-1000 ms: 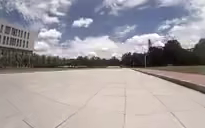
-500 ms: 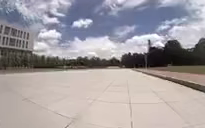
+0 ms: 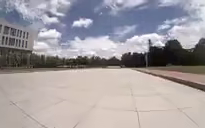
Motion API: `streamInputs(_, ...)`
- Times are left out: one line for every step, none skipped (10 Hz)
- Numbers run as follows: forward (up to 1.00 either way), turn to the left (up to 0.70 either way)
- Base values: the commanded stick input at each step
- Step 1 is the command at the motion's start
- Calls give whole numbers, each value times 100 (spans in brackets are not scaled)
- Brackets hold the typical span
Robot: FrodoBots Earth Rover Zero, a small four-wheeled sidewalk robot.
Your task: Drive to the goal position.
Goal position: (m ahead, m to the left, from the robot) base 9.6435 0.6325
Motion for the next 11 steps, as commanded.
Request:
streamInputs(70,0)
streamInputs(70,0)
streamInputs(70,0)
streamInputs(70,0)
streamInputs(70,0)
streamInputs(70,0)
streamInputs(70,0)
streamInputs(70,0)
streamInputs(70,0)
streamInputs(70,0)
streamInputs(70,0)
